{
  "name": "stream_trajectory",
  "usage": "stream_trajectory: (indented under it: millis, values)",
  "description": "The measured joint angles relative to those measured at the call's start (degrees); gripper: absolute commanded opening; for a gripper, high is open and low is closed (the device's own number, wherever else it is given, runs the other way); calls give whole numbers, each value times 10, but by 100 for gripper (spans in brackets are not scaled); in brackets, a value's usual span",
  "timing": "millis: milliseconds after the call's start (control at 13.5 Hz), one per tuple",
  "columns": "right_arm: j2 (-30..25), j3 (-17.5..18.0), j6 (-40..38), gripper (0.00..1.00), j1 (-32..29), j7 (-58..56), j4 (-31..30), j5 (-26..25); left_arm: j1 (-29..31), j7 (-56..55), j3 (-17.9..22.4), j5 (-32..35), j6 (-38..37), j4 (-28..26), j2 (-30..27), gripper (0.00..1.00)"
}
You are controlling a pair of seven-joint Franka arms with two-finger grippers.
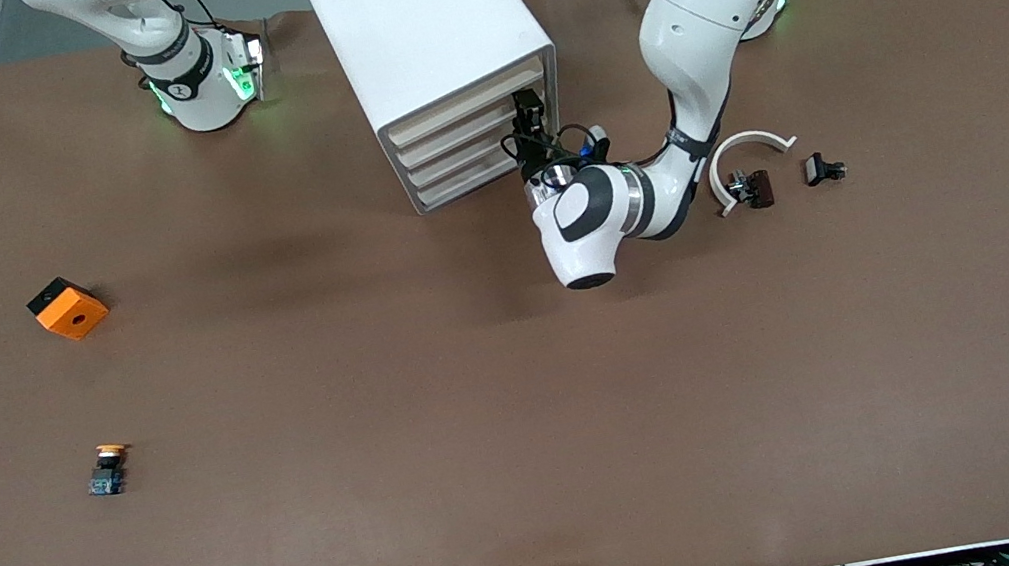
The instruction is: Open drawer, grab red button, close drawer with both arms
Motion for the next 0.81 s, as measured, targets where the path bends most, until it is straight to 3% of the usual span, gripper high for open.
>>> stream_trajectory:
  millis: [518, 814]
  values:
    - [0, -1, 0, 100, 0, 0, 8, 0, 5, -15, 6, 0, 4, -1, 2, 2]
    - [11, -3, 0, 100, -4, 0, 9, -6, 42, -19, 14, 0, 2, 11, 2, 4]
